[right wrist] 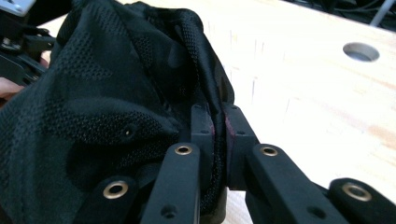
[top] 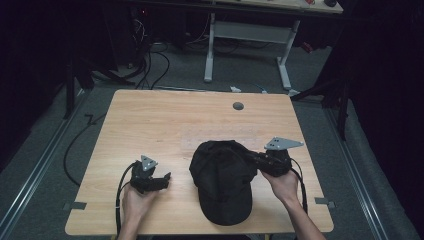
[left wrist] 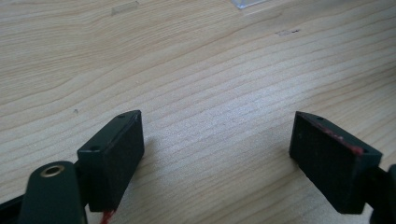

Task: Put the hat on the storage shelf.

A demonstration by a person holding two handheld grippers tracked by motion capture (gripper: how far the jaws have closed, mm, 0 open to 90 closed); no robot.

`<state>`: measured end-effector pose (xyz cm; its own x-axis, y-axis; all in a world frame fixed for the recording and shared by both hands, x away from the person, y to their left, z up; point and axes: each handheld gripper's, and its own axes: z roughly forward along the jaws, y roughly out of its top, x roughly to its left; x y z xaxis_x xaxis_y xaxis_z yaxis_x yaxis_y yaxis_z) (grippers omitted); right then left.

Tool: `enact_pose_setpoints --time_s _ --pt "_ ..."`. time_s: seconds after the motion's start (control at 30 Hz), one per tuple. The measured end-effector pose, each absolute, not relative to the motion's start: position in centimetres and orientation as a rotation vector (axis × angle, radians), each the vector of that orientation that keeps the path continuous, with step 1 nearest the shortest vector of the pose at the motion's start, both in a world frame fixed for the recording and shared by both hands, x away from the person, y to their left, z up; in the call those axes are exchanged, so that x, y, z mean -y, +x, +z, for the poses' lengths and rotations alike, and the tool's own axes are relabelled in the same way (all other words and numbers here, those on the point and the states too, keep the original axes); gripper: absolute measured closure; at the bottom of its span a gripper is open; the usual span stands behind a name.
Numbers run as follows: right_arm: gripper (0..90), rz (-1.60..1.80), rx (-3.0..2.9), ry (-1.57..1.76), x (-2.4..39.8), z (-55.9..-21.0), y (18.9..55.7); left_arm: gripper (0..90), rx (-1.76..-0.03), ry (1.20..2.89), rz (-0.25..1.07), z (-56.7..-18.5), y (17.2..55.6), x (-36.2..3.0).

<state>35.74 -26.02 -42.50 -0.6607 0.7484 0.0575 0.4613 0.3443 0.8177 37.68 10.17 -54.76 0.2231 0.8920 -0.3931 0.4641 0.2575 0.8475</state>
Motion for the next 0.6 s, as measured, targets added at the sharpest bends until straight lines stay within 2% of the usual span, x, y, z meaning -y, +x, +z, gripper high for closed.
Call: enact_pose_setpoints --time_s 0.3,0.6 --pt "85.1 1.254 -2.283 0.989 25.8 -40.2 36.1 22.3 -1.391 1.334 0.420 -54.3 37.4 -10.4" --pt "85.2 1.285 -2.258 0.938 25.8 -38.4 36.2 20.9 -1.314 1.319 0.328 -53.1 36.7 -9.9"
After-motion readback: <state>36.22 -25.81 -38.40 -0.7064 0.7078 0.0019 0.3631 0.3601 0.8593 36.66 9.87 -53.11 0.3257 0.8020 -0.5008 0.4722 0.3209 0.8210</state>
